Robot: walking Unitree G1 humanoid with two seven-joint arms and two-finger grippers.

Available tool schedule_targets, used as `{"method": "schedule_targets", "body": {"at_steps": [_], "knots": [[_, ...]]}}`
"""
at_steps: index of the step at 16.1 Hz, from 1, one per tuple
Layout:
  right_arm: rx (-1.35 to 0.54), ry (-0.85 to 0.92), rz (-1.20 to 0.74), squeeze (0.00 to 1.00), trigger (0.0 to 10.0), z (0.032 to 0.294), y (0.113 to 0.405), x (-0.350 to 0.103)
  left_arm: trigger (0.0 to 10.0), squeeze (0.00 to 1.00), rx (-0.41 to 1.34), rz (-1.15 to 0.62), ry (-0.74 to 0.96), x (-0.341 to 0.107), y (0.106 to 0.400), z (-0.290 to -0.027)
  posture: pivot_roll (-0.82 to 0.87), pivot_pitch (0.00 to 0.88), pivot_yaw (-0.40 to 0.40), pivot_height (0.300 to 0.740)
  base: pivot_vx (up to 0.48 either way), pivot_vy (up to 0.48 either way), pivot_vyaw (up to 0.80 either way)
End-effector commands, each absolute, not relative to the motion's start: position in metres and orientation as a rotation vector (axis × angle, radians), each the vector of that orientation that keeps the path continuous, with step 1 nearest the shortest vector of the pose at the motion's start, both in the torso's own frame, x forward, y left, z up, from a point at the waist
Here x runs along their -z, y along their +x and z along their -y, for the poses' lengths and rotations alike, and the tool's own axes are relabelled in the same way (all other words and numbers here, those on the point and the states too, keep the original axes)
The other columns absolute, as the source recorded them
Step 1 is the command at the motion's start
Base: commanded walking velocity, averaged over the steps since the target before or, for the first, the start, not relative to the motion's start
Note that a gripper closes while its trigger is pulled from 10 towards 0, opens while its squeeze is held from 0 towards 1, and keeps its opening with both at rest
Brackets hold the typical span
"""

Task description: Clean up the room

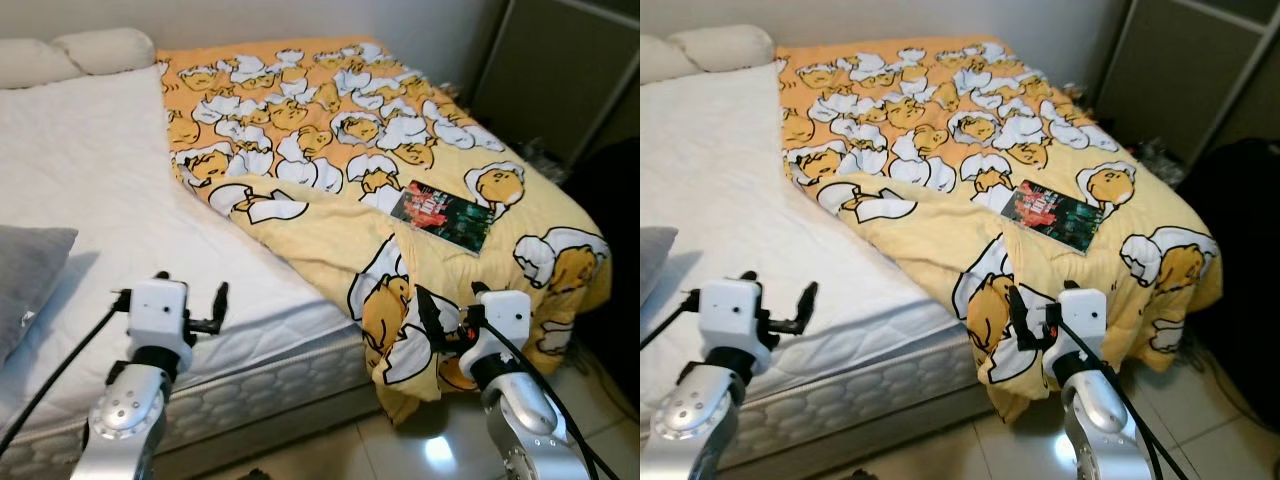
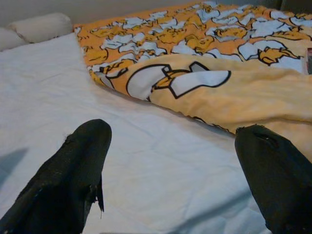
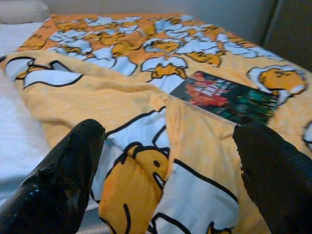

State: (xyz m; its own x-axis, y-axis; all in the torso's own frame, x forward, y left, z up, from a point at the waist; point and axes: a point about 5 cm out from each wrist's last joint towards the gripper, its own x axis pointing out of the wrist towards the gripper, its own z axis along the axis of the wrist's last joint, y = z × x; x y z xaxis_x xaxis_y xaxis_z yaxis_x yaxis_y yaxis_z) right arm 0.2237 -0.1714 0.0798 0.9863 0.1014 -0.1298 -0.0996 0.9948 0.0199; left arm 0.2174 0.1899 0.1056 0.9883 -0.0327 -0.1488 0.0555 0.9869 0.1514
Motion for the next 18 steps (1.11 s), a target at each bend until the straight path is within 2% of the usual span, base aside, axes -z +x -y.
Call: {"method": "schedule_targets", "body": {"at_steps": [1, 6, 12, 18], "knots": [[-0.042, -0.003, -0.111, 0.0, 10.0, 0.181, 0.224, -0.083, 10.0, 0.0, 0.049, -0.149, 0.151, -0.104, 0.218, -0.187, 0.03, 0.0, 0.019, 0.74, 0.0, 0.307, 0.0], [-0.031, -0.012, -0.1, 0.0, 10.0, 0.183, 0.227, -0.084, 10.0, 0.0, -0.006, -0.151, 0.138, -0.103, 0.218, -0.197, 0.04, 0.0, 0.014, 0.74, 0.0, 0.306, 0.0], [-0.051, 0.001, -0.088, 0.0, 10.0, 0.174, 0.234, -0.085, 10.0, 0.0, -0.011, -0.121, 0.151, -0.111, 0.224, -0.199, 0.06, 0.0, 0.015, 0.74, 0.0, 0.307, 0.7], [-0.053, -0.003, -0.08, 0.0, 10.0, 0.175, 0.235, -0.085, 10.0, 0.0, -0.004, -0.126, 0.157, -0.111, 0.222, -0.198, 0.05, 0.0, 0.024, 0.74, 0.0, 0.306, 0.0]]}}
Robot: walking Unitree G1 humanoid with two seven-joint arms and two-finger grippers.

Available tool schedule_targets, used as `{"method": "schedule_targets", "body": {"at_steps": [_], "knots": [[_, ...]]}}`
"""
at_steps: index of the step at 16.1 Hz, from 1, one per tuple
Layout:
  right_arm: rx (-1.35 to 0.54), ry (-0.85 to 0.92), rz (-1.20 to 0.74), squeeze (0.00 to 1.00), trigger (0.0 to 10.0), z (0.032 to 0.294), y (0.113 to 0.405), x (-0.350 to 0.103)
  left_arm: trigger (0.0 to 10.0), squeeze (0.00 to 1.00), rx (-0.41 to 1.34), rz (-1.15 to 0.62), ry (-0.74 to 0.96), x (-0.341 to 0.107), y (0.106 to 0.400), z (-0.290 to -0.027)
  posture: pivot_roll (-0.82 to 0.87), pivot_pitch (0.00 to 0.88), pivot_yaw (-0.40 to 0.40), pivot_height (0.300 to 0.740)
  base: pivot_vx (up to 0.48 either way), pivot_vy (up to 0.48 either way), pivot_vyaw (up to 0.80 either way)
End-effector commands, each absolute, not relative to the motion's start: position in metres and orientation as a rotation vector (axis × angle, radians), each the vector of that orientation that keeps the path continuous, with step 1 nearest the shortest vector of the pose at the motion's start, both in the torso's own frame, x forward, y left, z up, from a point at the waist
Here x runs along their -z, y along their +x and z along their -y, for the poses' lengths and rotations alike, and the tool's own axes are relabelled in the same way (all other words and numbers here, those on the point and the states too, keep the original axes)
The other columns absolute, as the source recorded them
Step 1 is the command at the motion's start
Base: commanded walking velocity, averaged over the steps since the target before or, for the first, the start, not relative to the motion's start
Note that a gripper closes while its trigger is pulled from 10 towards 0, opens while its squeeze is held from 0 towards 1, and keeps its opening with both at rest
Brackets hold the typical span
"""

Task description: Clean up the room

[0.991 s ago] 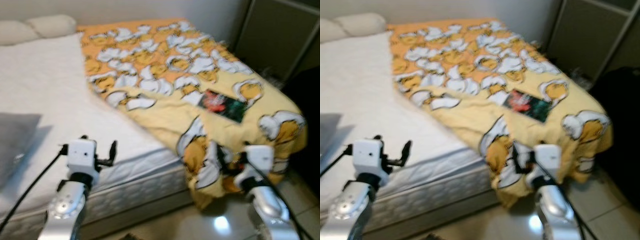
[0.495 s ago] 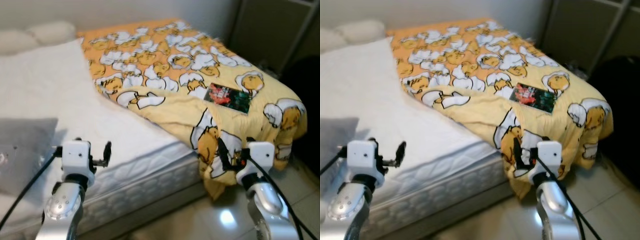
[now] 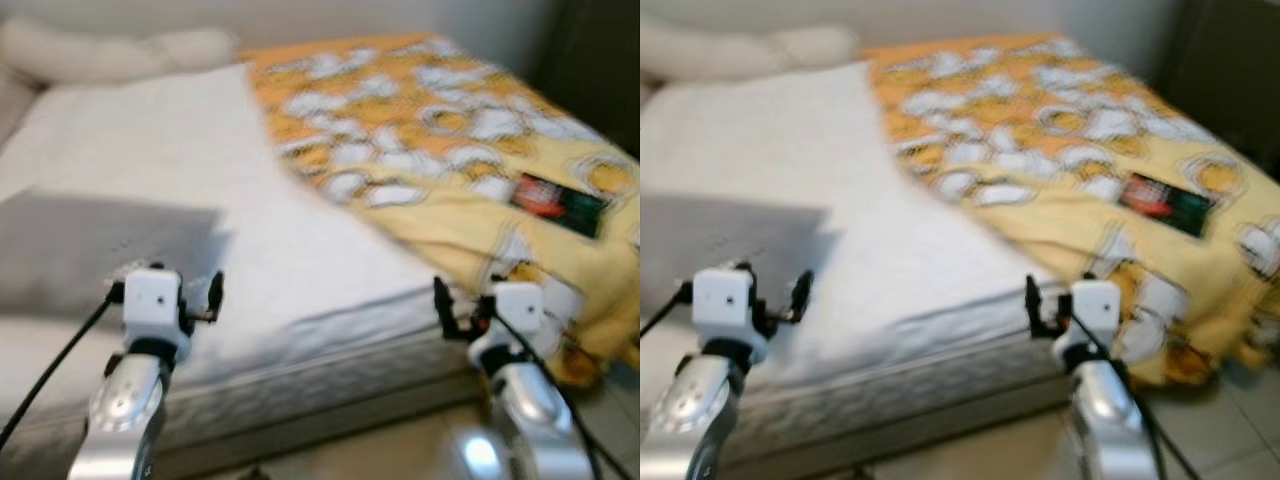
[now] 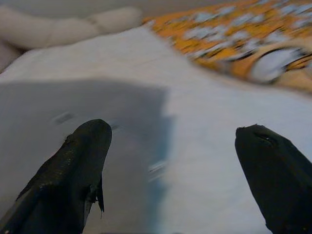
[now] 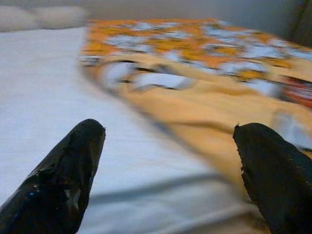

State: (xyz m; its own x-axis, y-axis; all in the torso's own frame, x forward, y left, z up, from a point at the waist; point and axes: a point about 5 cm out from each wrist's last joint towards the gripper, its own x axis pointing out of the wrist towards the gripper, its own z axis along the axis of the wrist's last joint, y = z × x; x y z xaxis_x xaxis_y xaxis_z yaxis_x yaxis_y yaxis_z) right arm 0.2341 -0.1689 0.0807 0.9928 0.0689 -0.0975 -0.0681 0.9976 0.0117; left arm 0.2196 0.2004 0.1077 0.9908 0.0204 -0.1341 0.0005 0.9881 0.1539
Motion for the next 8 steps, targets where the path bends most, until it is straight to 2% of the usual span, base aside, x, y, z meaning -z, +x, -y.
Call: {"method": "schedule_targets", "body": {"at_steps": [1, 8], "knots": [[-0.054, -0.004, -0.079, 0.0, 10.0, 0.1751, 0.2351, -0.085, 10.0, 0.0, -0.002, -0.128, 0.156, -0.1104, 0.2217, -0.1976, 0.06, 0.0, 0.024, 0.74, 0.0, 0.307, 0.0], [-0.068, -0.005, -0.079, 0.0, 10.0, 0.1726, 0.2373, -0.0855, 10.0, 0.0, 0.0, -0.128, 0.151, -0.1107, 0.2233, -0.1963, 0.06, 0.0, 0.02, 0.74, 0.0, 0.307, 0.0]]}}
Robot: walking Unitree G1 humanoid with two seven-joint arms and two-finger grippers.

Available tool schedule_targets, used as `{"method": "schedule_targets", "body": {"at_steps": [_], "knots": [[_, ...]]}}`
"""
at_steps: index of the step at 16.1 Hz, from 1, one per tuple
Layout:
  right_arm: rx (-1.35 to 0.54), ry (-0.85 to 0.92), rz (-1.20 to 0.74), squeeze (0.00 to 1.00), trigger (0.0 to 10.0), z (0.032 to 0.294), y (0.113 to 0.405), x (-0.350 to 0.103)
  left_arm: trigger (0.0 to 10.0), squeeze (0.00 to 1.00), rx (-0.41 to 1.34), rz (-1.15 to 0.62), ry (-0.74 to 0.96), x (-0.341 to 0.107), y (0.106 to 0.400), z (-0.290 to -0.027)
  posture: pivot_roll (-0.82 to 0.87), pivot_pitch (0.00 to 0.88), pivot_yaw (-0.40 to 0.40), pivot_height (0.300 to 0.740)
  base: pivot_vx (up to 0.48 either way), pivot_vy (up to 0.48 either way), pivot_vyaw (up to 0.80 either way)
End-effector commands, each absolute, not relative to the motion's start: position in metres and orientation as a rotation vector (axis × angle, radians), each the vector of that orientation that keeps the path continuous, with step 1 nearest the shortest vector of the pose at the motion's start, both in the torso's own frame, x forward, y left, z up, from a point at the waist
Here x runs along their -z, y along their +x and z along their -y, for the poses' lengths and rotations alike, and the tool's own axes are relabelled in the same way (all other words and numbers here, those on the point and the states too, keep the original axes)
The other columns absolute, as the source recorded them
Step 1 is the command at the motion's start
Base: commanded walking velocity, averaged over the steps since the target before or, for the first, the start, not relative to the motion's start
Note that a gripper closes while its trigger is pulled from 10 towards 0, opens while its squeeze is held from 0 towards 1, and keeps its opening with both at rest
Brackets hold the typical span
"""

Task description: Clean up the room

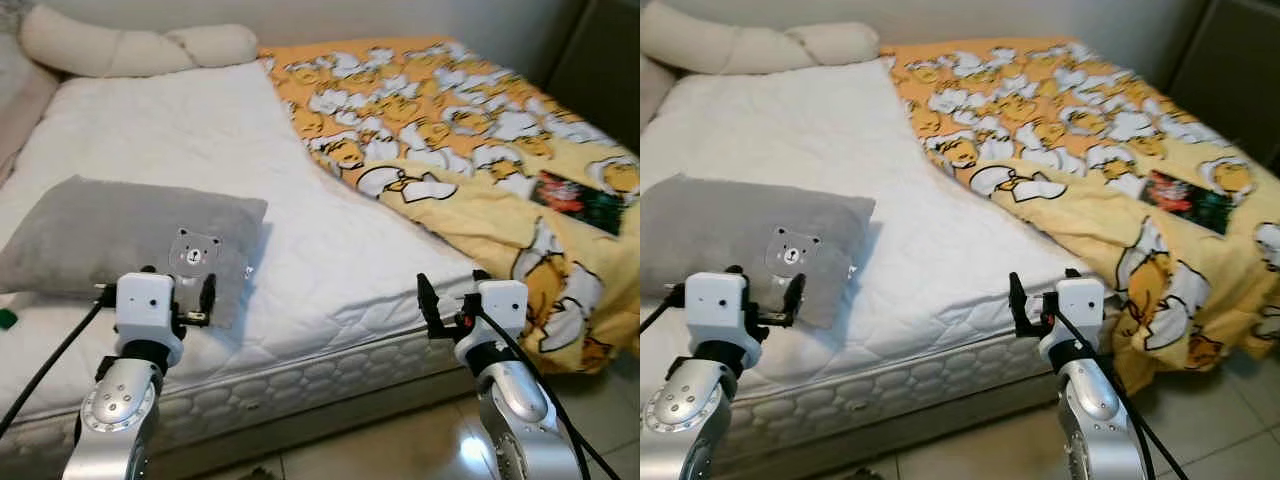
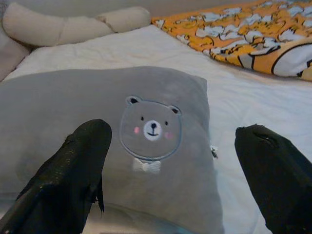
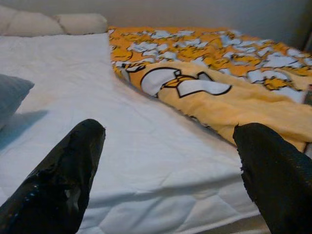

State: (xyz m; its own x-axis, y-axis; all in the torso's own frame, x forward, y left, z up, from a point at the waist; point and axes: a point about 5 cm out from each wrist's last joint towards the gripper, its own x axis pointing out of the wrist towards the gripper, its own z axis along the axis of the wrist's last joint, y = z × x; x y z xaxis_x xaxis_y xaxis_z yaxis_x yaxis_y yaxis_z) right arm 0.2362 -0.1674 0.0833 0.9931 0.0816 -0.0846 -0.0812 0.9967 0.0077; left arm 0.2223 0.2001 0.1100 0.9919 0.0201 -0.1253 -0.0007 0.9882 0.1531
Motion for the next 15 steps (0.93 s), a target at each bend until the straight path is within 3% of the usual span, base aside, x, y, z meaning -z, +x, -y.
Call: {"method": "schedule_targets", "body": {"at_steps": [1, 15], "knots": [[-0.071, -0.005, -0.08, 0.0, 10.0, 0.1722, 0.2375, -0.0851, 10.0, 0.0, 0.001, -0.129, 0.149, -0.1105, 0.223, -0.1958, 0.06, 0.0, 0.019, 0.74, 0.0, 0.304, 0.0], [-0.108, -0.014, -0.083, 0.0, 10.0, 0.168, 0.2404, -0.0848, 10.0, 0.0, -0.002, -0.132, 0.152, -0.1098, 0.2219, -0.1951, 0.07, 0.0, 0.012, 0.74, 0.0, 0.306, 0.05]]}}
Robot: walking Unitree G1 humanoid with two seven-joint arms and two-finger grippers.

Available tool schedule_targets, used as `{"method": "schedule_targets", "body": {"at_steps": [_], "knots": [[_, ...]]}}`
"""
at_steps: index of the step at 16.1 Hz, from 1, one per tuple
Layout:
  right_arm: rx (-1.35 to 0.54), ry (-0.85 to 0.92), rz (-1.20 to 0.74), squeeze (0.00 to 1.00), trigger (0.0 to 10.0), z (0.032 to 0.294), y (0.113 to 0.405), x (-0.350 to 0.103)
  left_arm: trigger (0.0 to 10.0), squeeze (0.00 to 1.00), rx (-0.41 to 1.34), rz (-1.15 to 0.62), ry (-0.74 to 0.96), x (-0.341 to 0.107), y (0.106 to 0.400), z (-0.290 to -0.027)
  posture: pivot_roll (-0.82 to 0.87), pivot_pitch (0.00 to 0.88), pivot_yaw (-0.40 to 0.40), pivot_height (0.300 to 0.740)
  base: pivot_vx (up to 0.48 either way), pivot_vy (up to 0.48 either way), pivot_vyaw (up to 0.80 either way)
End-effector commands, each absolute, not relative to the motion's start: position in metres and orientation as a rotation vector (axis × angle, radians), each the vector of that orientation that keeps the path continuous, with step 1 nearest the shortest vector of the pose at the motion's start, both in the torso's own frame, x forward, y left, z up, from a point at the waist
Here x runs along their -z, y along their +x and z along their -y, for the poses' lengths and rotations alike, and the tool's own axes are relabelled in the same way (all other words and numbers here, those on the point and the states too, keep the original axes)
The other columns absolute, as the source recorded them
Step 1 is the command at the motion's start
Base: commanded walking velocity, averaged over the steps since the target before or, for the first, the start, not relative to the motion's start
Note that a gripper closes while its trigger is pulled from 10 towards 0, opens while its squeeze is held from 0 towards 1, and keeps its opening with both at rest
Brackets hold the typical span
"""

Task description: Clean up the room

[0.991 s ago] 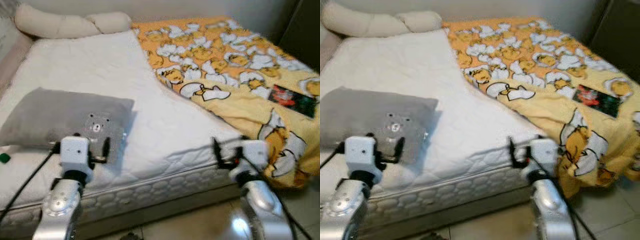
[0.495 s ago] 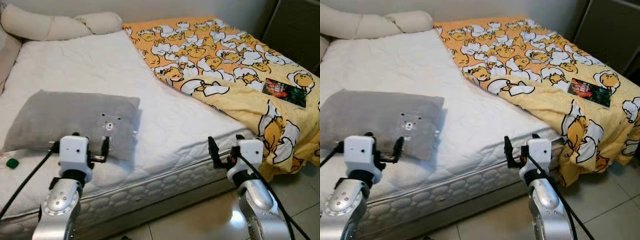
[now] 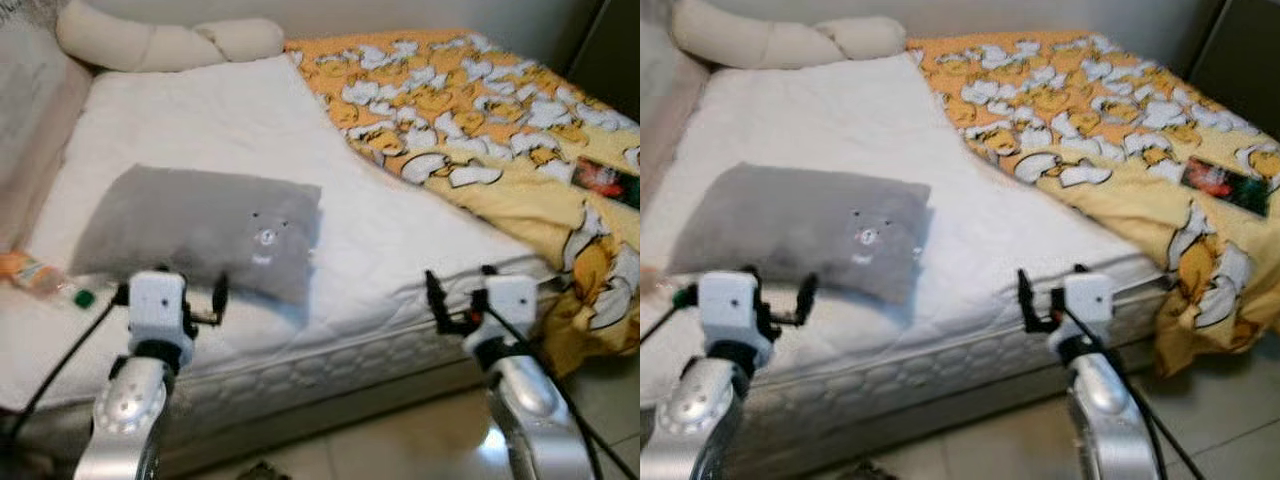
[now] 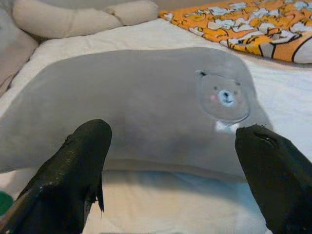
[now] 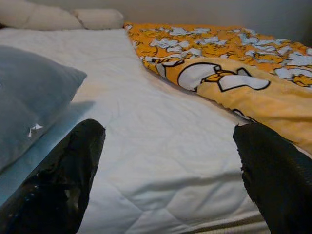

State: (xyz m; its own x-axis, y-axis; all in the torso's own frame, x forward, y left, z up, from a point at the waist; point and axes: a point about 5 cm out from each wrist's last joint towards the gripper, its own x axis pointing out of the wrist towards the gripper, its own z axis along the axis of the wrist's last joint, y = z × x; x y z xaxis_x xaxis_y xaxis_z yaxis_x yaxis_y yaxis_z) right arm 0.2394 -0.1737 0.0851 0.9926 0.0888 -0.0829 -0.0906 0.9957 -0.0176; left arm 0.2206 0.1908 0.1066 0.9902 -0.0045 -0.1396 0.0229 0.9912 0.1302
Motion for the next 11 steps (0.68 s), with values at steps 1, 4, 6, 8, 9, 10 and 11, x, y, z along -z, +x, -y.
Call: {"method": "schedule_targets", "body": {"at_steps": [1, 4, 6, 8, 9, 10, 11], "knots": [[-0.116, -0.014, -0.08, 0.0, 10.0, 0.1668, 0.2411, -0.0855, 10.0, 0.0, -0.003, -0.133, 0.15, -0.1094, 0.2215, -0.195, 0.07, 0.0, 0.011, 0.74, 0.0, 0.304, 0.8], [-0.12, -0.013, -0.078, 0.0, 10.0, 0.1665, 0.2424, -0.0858, 10.0, 0.0, 0.0, -0.133, 0.149, -0.109, 0.2218, -0.1941, 0.07, 0.0, 0.01, 0.74, 0.0, 0.305, 0.8], [-0.121, -0.013, -0.077, 0.0, 10.0, 0.1668, 0.2427, -0.0858, 10.0, 0.0, 0.002, -0.131, 0.15, -0.1092, 0.2219, -0.194, 0.06, 0.0, 0.011, 0.74, 0.0, 0.309, 0.4], [-0.118, -0.009, -0.078, 0.0, 10.0, 0.1674, 0.2426, -0.0849, 10.0, 0.0, 0.006, -0.131, 0.151, -0.1088, 0.2219, -0.1938, 0.06, 0.0, 0.013, 0.74, 0.0, 0.307, 0.0], [-0.118, -0.009, -0.078, 0.0, 10.0, 0.1675, 0.2428, -0.0849, 10.0, 0.0, 0.007, -0.131, 0.151, -0.1088, 0.2219, -0.1939, 0.06, 0.0, 0.013, 0.74, 0.0, 0.307, 0.0], [-0.117, -0.009, -0.079, 0.0, 10.0, 0.1679, 0.2432, -0.0846, 10.0, 0.0, 0.009, -0.131, 0.152, -0.1086, 0.2222, -0.1936, 0.06, 0.0, 0.011, 0.74, 0.0, 0.307, 0.0], [-0.118, -0.01, -0.079, 0.0, 10.0, 0.168, 0.2436, -0.0845, 10.0, 0.0, 0.011, -0.131, 0.153, -0.1084, 0.2226, -0.1933, 0.06, 0.0, 0.01, 0.74, 0.0, 0.307, 0.0]]}}
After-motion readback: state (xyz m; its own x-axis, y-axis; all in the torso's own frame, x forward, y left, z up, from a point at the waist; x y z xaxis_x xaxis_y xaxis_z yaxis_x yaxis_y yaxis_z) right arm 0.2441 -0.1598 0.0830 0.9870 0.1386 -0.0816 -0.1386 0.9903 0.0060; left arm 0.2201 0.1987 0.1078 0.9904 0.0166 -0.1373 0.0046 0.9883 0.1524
